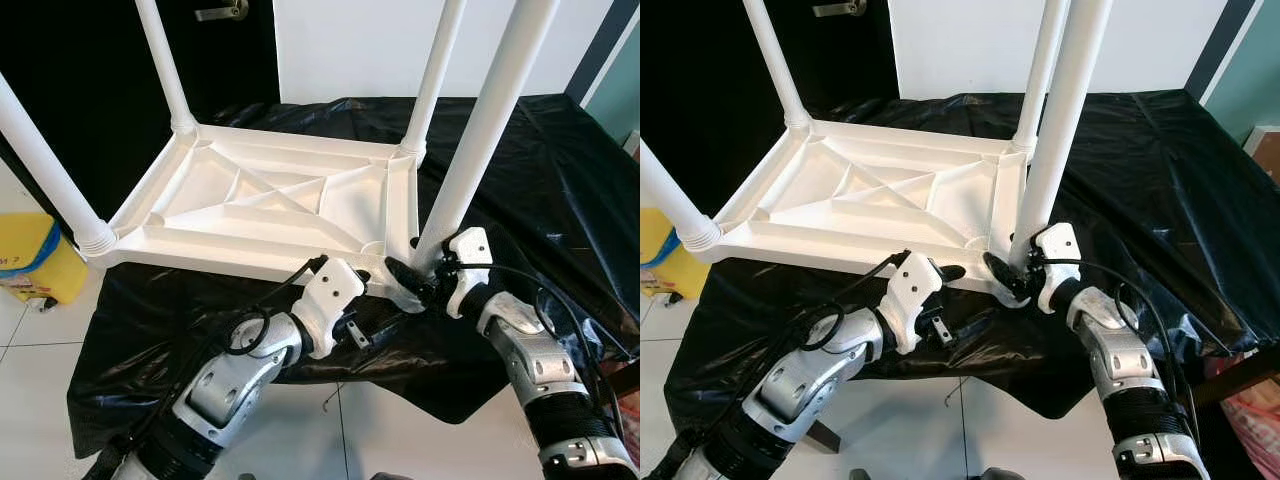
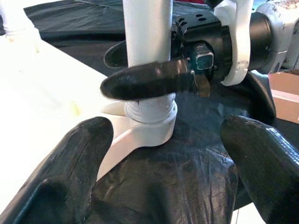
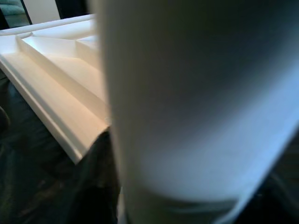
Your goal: Building children table
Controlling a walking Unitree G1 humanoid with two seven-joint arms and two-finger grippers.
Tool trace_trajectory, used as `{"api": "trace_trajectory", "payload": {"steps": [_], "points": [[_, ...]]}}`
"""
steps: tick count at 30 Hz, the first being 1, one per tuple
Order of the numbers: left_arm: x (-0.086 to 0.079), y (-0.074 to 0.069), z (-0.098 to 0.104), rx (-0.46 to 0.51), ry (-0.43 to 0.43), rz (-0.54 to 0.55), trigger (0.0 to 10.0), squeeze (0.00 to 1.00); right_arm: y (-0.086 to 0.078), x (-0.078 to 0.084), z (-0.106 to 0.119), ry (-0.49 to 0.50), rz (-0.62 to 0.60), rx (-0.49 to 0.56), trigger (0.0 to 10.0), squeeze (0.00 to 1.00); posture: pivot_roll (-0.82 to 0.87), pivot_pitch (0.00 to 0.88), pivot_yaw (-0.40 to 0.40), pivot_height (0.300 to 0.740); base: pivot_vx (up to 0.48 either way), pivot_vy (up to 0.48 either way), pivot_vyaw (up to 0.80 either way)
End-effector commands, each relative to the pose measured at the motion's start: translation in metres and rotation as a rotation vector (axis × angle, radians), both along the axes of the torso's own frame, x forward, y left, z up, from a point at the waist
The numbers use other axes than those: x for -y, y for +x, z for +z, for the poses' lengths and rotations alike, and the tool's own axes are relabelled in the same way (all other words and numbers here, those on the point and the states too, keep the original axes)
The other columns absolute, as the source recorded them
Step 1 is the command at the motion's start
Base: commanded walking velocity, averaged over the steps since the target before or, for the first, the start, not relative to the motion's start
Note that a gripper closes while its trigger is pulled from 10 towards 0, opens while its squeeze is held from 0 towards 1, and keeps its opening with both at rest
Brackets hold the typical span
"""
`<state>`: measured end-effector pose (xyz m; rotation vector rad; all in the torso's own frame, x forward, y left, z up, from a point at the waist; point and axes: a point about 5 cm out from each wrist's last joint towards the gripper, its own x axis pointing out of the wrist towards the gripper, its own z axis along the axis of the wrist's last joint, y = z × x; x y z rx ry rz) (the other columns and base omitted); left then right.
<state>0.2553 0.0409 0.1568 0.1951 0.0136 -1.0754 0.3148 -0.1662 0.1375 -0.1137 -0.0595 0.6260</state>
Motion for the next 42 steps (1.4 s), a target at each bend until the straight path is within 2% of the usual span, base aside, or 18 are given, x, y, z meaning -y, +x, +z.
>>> {"api": "trace_trajectory", "payload": {"steps": [1,6,7,9,10,13,21,27,30,32,37,39,40,41,42], "points": [[0.002,-0.005,-0.002,-0.019,0.013,-0.096,10.0,0.0,-0.001,-0.002,-0.006,-0.017,0.025,-0.024,0.0,0.0,-0.1,0.096,-0.026,0.74,0.0,0.0,0.0],[0.002,-0.006,-0.002,-0.021,0.012,-0.094,10.0,0.0,-0.001,0.0,-0.009,-0.005,-0.009,-0.028,0.0,0.0,-0.1,0.102,-0.026,0.74,0.0,0.0,0.0],[0.002,-0.006,-0.002,-0.022,0.012,-0.094,10.0,0.0,-0.002,0.001,-0.009,0.008,-0.038,-0.025,4.2,0.0,-0.1,0.106,-0.027,0.74,0.0,0.0,0.0],[0.001,-0.007,-0.003,-0.023,0.012,-0.094,10.0,0.0,-0.002,0.001,-0.009,0.018,-0.057,-0.022,4.2,0.0,-0.1,0.106,-0.027,0.74,0.0,0.0,0.0],[0.001,-0.007,-0.003,-0.024,0.012,-0.092,10.0,0.0,-0.003,0.001,-0.008,0.035,-0.091,-0.014,10.0,0.0,-0.1,0.108,-0.028,0.74,0.0,0.0,0.0],[0.002,-0.007,-0.004,-0.026,0.01,-0.09,10.0,0.0,-0.005,0.002,-0.007,0.072,-0.184,-0.002,10.0,0.0,-0.11,0.11,-0.028,0.74,0.0,0.0,0.0],[0.003,-0.007,-0.004,-0.028,0.008,-0.093,10.0,0.0,-0.011,-0.001,-0.007,0.112,-0.322,0.027,10.0,0.0,-0.12,0.115,-0.025,0.74,0.0,0.0,0.0],[0.002,-0.007,-0.005,-0.029,0.01,-0.093,10.0,0.0,-0.016,-0.006,-0.008,0.129,-0.369,0.028,10.0,0.0,-0.12,0.115,-0.022,0.74,0.0,0.0,0.0],[0.002,-0.007,-0.004,-0.029,0.009,-0.094,10.0,0.0,-0.018,-0.008,-0.008,0.127,-0.387,0.024,10.0,0.0,-0.12,0.115,-0.022,0.74,0.0,0.0,0.0],[0.002,-0.006,-0.004,-0.029,0.011,-0.093,10.0,0.0,-0.019,-0.011,-0.014,0.117,-0.492,-0.009,10.0,0.0,-0.12,0.115,-0.023,0.74,0.0,0.0,0.0],[0.001,-0.006,-0.004,-0.027,0.012,-0.09,10.0,0.0,-0.021,-0.014,-0.02,0.127,-0.573,-0.047,10.0,0.0,-0.12,0.113,-0.025,0.74,0.0,0.0,0.0],[0.001,-0.005,-0.005,-0.023,0.014,-0.084,10.0,0.0,-0.022,-0.025,-0.024,0.135,-0.599,-0.065,10.0,0.0,-0.11,0.105,-0.033,0.74,0.0,0.0,0.0],[0.001,-0.005,-0.005,-0.023,0.014,-0.084,10.0,0.0,-0.022,-0.025,-0.024,0.135,-0.599,-0.065,10.0,0.0,-0.11,0.105,-0.033,0.74,0.0,0.0,0.0],[0.001,-0.004,-0.004,-0.01,0.019,-0.075,10.0,0.0,-0.024,-0.037,-0.025,0.14,-0.591,-0.064,10.0,0.0,-0.11,0.097,-0.035,0.74,0.0,0.0,0.0],[0.001,-0.004,-0.004,-0.01,0.019,-0.075,10.0,0.0,-0.024,-0.037,-0.025,0.14,-0.591,-0.064,10.0,0.0,-0.11,0.097,-0.035,0.74,0.0,0.0,0.0]]}}
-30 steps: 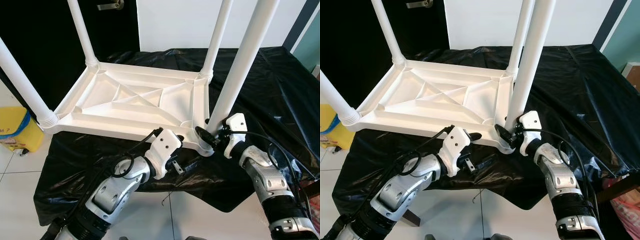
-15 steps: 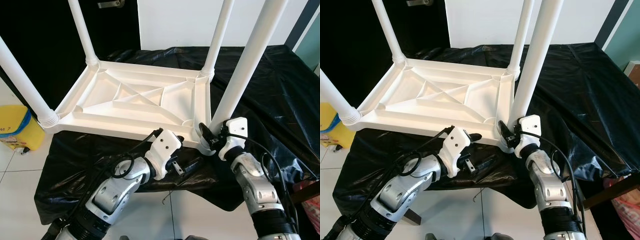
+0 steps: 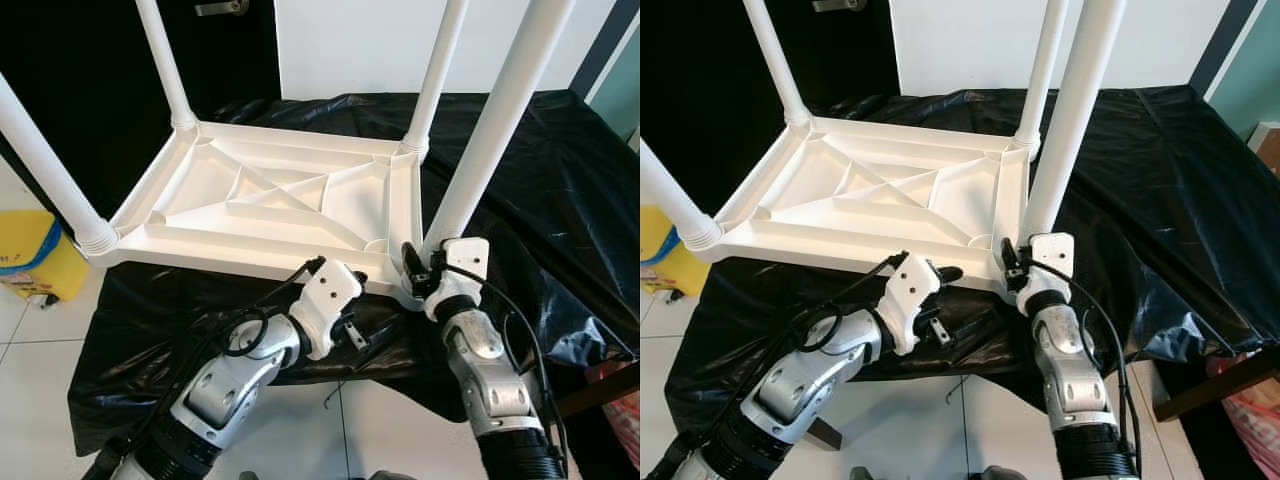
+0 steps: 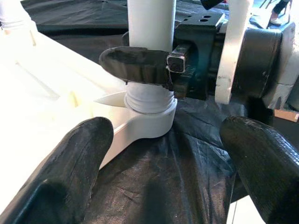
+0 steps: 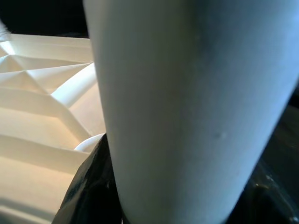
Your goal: Building children table
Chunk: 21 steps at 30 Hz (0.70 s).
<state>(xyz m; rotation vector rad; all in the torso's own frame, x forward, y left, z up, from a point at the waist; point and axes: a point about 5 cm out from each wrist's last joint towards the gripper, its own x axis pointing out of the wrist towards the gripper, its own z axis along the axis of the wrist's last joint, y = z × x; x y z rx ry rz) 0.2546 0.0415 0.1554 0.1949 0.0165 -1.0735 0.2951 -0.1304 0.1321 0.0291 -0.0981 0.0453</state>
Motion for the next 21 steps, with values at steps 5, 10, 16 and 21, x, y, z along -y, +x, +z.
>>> {"api": "trace_trajectory", "payload": {"steps": [5,10,16,21], "points": [[0.001,0.0,-0.003,0.025,0.035,-0.05,10.0,0.0,-0.005,-0.007,-0.019,0.011,0.007,-0.091,10.0,0.0,-0.11,0.093,-0.035,0.74,0.0,0.0,0.0],[-0.001,0.004,-0.003,0.066,0.055,-0.007,10.0,0.0,-0.002,-0.006,-0.014,0.004,0.006,-0.074,10.0,0.0,-0.11,0.085,-0.038,0.74,0.0,0.0,0.0],[-0.002,0.007,-0.003,0.083,0.062,0.03,10.0,0.0,-0.002,-0.006,-0.009,0.003,0.033,-0.045,10.0,1.0,-0.1,0.081,-0.041,0.74,0.0,0.0,0.0],[-0.002,0.008,-0.003,0.091,0.063,0.044,10.0,0.0,-0.002,-0.001,-0.004,-0.003,0.071,-0.02,10.0,1.0,-0.1,0.077,-0.042,0.74,0.0,0.0,0.0]]}}
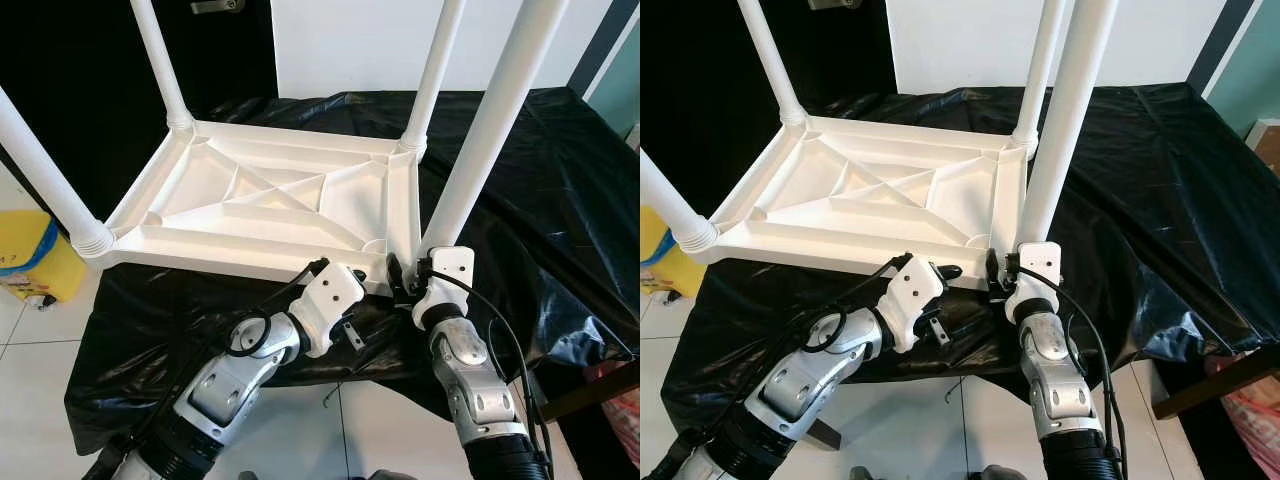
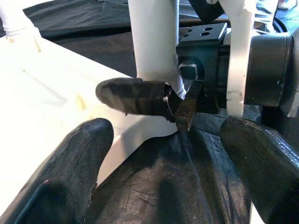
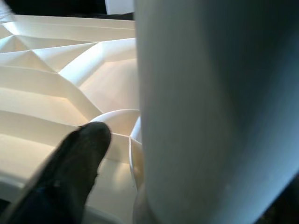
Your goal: Building children table
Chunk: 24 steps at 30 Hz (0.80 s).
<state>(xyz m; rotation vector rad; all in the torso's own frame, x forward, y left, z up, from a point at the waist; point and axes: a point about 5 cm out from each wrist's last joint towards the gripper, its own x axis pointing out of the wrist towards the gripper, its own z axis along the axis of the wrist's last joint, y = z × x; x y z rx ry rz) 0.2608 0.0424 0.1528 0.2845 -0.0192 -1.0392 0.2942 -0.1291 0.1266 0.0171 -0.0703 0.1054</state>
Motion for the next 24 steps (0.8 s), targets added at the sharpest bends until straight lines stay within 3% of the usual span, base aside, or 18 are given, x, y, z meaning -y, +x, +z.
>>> {"api": "trace_trajectory", "payload": {"steps": [1,6,11,13,19,24], "points": [[-0.002,0.003,0.0,0.019,0.01,0.023,10.0,0.0,-0.001,0.003,0.003,0.007,0.038,0.017,10.0,1.0,-0.1,0.076,-0.042,0.74,0.0,0.0,0.0],[-0.003,0.005,0.0,0.038,0.015,0.036,10.0,0.0,-0.003,0.022,0.004,-0.029,0.164,0.031,10.0,1.0,-0.1,0.078,-0.039,0.74,0.0,0.0,0.0],[-0.003,0.004,0.0,0.035,0.016,0.034,10.0,0.0,-0.003,0.03,0.005,-0.045,0.228,0.021,10.0,1.0,-0.1,0.078,-0.035,0.74,0.0,0.0,0.0],[-0.004,0.004,-0.001,0.023,0.018,0.025,10.0,0.0,-0.002,0.036,0.007,-0.089,0.328,0.018,10.0,0.0,-0.1,0.079,-0.031,0.74,0.0,0.0,0.0],[-0.003,0.004,-0.001,0.016,0.017,0.013,10.0,0.0,0.005,0.038,0.013,-0.136,0.439,0.022,10.0,0.0,-0.11,0.079,-0.027,0.74,0.0,0.0,0.0],[-0.003,0.004,-0.001,0.019,0.018,0.01,10.0,0.0,0.014,0.029,0.013,-0.174,0.509,0.016,10.0,0.0,-0.11,0.081,-0.023,0.74,0.0,0.0,0.0]]}}
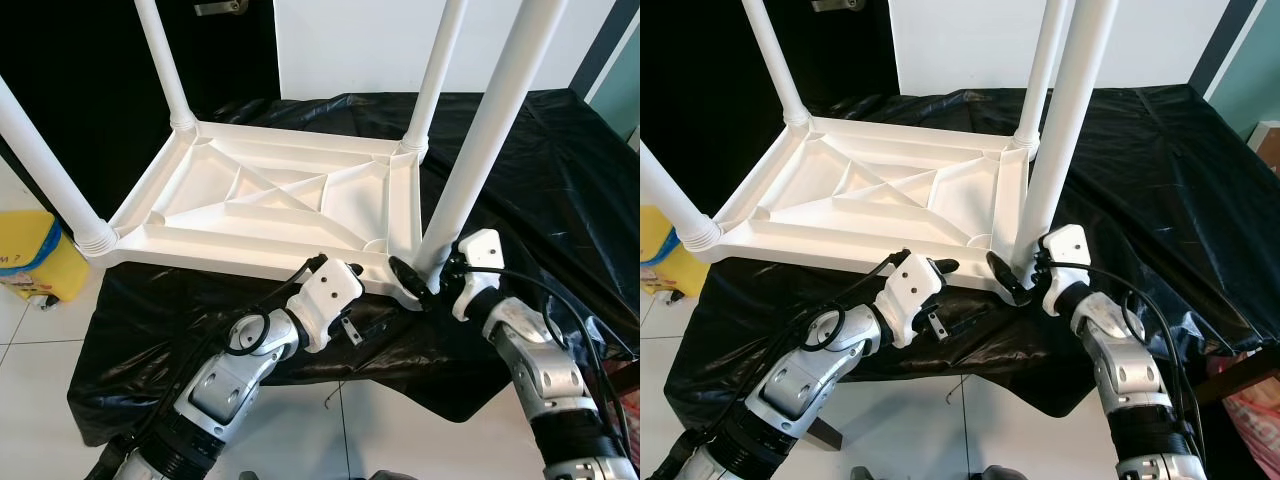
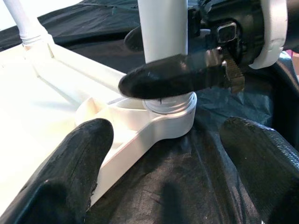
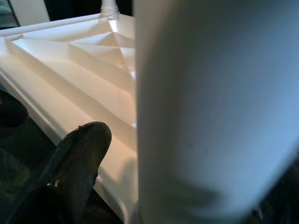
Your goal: Building children table
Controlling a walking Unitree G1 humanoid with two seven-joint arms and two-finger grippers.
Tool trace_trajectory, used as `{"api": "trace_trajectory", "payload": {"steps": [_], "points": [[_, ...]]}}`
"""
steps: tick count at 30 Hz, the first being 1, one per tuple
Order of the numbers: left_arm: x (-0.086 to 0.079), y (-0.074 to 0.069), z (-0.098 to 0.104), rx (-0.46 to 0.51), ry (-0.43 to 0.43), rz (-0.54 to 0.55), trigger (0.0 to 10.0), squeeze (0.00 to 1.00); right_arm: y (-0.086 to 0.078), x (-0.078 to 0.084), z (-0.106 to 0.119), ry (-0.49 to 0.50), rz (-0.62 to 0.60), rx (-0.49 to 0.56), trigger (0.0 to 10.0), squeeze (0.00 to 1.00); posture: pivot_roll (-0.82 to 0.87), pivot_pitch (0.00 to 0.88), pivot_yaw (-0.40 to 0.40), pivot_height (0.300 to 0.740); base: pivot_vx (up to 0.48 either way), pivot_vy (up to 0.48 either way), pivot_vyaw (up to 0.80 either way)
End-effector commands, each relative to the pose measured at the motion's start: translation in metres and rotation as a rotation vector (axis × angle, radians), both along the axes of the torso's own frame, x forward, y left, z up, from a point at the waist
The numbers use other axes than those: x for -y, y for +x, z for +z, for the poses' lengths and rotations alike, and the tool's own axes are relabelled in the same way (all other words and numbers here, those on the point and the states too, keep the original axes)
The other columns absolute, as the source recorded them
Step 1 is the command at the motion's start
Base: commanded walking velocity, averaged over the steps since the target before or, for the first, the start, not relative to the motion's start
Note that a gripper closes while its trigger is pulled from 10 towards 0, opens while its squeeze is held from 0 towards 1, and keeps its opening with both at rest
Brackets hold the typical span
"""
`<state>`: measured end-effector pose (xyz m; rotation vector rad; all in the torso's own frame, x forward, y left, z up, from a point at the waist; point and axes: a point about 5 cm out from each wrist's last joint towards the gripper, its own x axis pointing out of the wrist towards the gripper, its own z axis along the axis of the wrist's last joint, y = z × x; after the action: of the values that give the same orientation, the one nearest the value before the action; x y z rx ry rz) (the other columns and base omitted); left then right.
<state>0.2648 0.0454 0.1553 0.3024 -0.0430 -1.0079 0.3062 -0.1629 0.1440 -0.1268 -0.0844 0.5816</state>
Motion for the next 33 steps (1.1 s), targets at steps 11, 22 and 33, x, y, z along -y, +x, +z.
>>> {"api": "trace_trajectory", "payload": {"steps": [11,22,33], "points": [[-0.003,0.002,-0.002,-0.007,0.016,0.002,10.0,0.0,0.005,-0.005,-0.012,-0.035,0.075,-0.032,0.0,0.0,-0.1,0.088,-0.024,0.74,0.0,0.0,0.0],[-0.003,0.003,-0.002,-0.007,0.014,0.0,10.0,0.0,0.006,0.001,-0.015,-0.016,-0.04,-0.038,10.0,0.0,-0.1,0.093,-0.018,0.74,0.0,0.0,0.0],[-0.002,0.003,-0.003,-0.011,0.015,-0.004,10.0,0.0,0.002,-0.002,-0.018,0.024,-0.286,-0.042,10.0,0.0,-0.11,0.093,-0.014,0.74,0.0,0.0,0.0]]}}
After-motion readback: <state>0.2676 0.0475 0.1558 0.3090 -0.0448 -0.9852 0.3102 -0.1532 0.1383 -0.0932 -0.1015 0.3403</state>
